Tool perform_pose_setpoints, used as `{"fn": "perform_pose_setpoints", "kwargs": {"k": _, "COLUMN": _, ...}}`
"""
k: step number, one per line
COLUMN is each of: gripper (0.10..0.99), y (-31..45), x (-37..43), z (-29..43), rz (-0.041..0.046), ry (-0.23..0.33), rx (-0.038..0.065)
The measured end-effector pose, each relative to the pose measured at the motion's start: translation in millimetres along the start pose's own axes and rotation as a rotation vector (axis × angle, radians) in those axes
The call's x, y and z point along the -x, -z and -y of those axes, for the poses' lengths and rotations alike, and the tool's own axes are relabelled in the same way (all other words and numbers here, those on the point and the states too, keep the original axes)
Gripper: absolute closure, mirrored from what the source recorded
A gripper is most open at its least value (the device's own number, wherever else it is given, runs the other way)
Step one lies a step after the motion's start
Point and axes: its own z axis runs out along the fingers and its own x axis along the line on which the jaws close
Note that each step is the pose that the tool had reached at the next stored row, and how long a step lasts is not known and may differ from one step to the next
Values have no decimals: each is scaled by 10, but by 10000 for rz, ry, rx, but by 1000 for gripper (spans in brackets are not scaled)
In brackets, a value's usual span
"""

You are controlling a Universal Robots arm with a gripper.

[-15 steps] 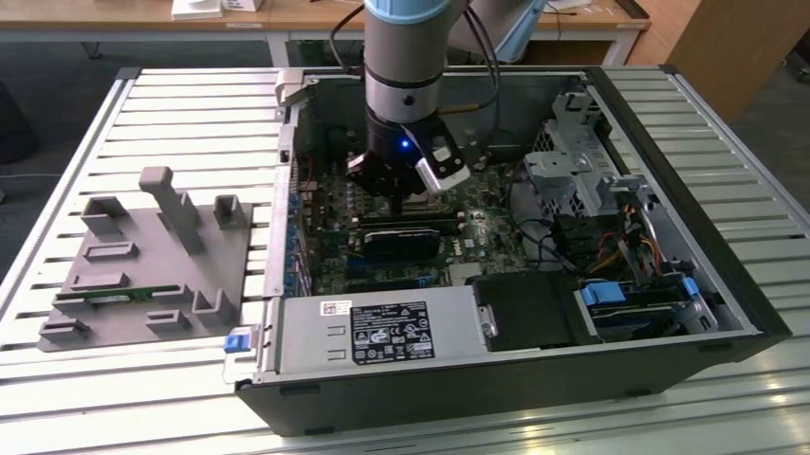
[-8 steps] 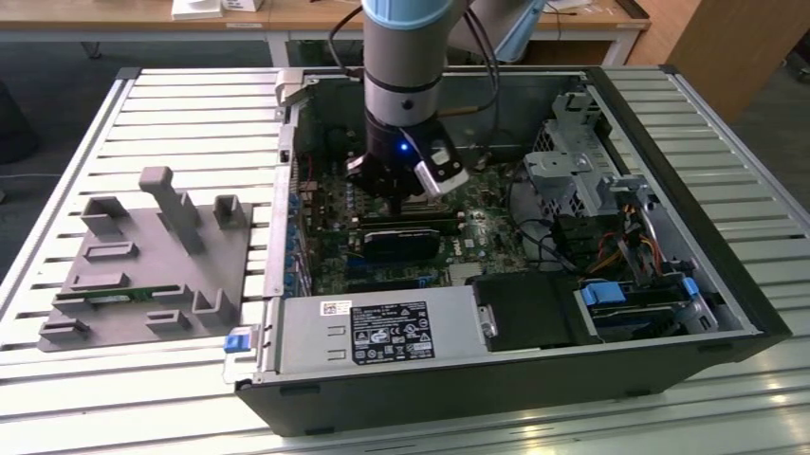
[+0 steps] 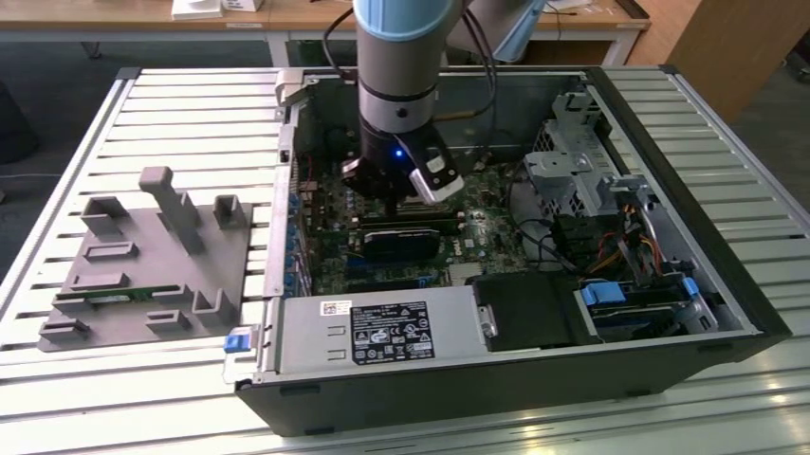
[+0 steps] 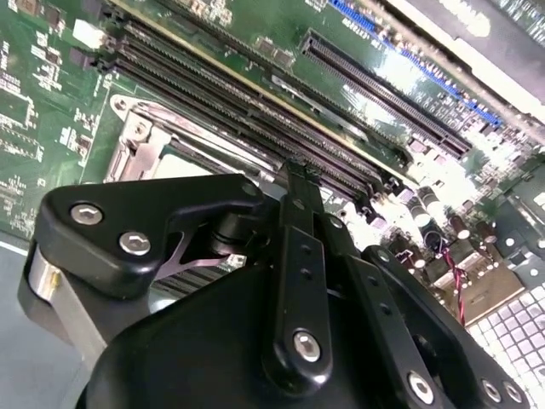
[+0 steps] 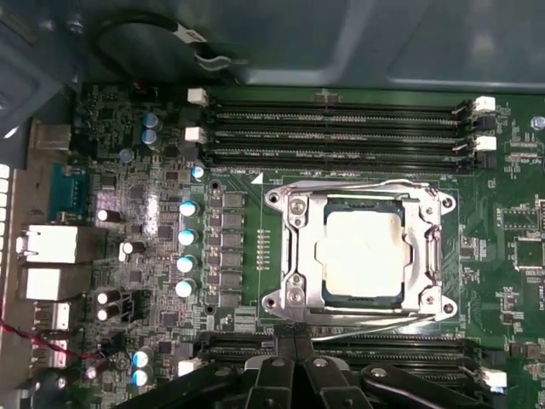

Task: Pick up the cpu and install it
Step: 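Install the second cpu locking lever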

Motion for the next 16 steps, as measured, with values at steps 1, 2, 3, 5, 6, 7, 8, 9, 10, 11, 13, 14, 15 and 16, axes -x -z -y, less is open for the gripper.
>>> {"fn": "perform_pose_setpoints", "kwargs": {"k": 1, "gripper": 973, "y": -8, "x": -4, "z": 1, "rz": 3, "ry": 1, "rx": 61}}
{"fn": "perform_pose_setpoints", "kwargs": {"k": 2, "gripper": 973, "y": -16, "x": -9, "z": 2, "rz": 4, "ry": 1, "rx": 125}}
{"fn": "perform_pose_setpoints", "kwargs": {"k": 3, "gripper": 973, "y": -22, "x": -14, "z": 2, "rz": 5, "ry": 1, "rx": 198}}
{"fn": "perform_pose_setpoints", "kwargs": {"k": 5, "gripper": 973, "y": -36, "x": -19, "z": 4, "rz": 9, "ry": 0, "rx": 351}}
{"fn": "perform_pose_setpoints", "kwargs": {"k": 6, "gripper": 973, "y": -40, "x": -21, "z": 4, "rz": 11, "ry": -1, "rx": 401}}
{"fn": "perform_pose_setpoints", "kwargs": {"k": 7, "gripper": 973, "y": -43, "x": -21, "z": 4, "rz": 12, "ry": -1, "rx": 426}}
{"fn": "perform_pose_setpoints", "kwargs": {"k": 8, "gripper": 973, "y": -46, "x": -21, "z": 5, "rz": 13, "ry": -1, "rx": 441}}
{"fn": "perform_pose_setpoints", "kwargs": {"k": 9, "gripper": 973, "y": -51, "x": -21, "z": 6, "rz": 13, "ry": 0, "rx": 457}}
{"fn": "perform_pose_setpoints", "kwargs": {"k": 10, "gripper": 973, "y": -58, "x": -21, "z": 8, "rz": 13, "ry": 0, "rx": 472}}
{"fn": "perform_pose_setpoints", "kwargs": {"k": 11, "gripper": 973, "y": -63, "x": -21, "z": 11, "rz": 13, "ry": 0, "rx": 486}}
{"fn": "perform_pose_setpoints", "kwargs": {"k": 13, "gripper": 973, "y": -74, "x": -23, "z": 14, "rz": 14, "ry": 1, "rx": 522}}
{"fn": "perform_pose_setpoints", "kwargs": {"k": 14, "gripper": 973, "y": -77, "x": -30, "z": 15, "rz": 20, "ry": 0, "rx": 542}}
{"fn": "perform_pose_setpoints", "kwargs": {"k": 15, "gripper": 973, "y": -79, "x": -38, "z": 16, "rz": 29, "ry": 3, "rx": 570}}
{"fn": "perform_pose_setpoints", "kwargs": {"k": 16, "gripper": 973, "y": -82, "x": -44, "z": 17, "rz": 40, "ry": 3, "rx": 608}}
